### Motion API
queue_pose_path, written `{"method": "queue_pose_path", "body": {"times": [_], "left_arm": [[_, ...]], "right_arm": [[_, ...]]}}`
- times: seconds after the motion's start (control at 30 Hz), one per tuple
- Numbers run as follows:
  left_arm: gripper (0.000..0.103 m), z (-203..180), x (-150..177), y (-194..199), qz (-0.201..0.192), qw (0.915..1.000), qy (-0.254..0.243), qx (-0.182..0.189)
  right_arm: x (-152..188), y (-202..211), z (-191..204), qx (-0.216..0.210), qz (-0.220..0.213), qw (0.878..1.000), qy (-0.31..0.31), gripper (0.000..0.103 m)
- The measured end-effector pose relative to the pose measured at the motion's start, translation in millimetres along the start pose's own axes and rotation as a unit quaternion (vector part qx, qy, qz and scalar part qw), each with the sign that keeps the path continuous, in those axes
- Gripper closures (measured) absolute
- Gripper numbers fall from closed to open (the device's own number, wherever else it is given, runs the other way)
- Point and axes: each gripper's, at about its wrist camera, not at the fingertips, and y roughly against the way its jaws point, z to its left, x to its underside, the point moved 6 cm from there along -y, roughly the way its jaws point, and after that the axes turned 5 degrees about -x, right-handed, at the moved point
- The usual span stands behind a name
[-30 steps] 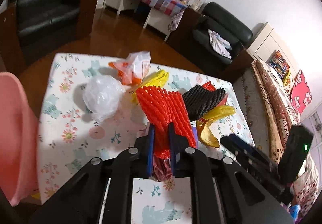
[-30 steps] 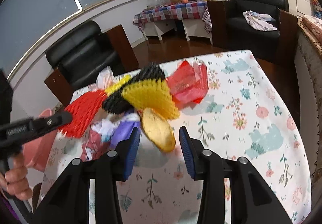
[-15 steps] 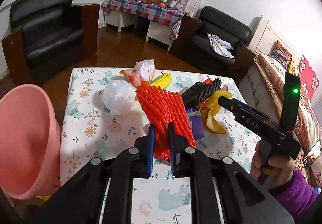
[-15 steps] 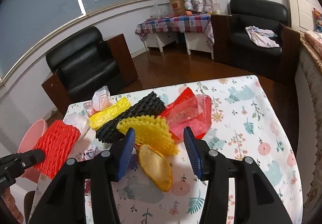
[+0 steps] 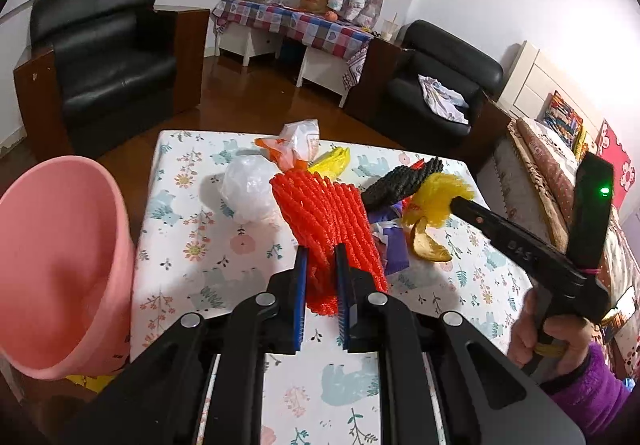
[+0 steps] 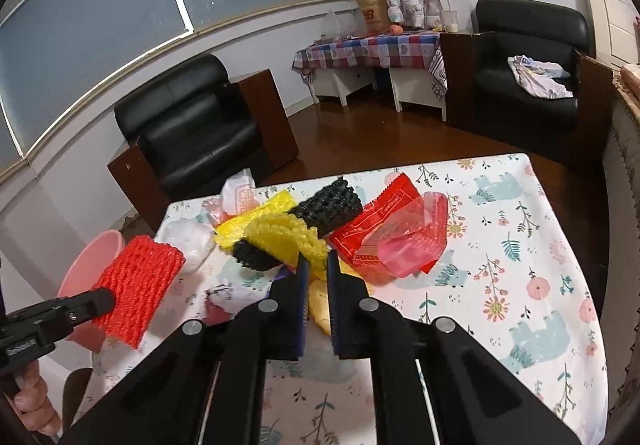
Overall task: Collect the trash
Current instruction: 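Carry both foam nets to the pink bucket and release them inside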
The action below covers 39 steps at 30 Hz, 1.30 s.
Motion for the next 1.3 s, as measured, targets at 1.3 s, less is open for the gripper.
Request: {"method": "queue_pose_path", "body": {"times": [1.3], "left_arm": [[0.091,178,28,101,-0.085,0.9649,0.099,-0.228]], "right_arm": [[12,-27,250,-0.188,0.092,0.973,0.097,0.094]]}}
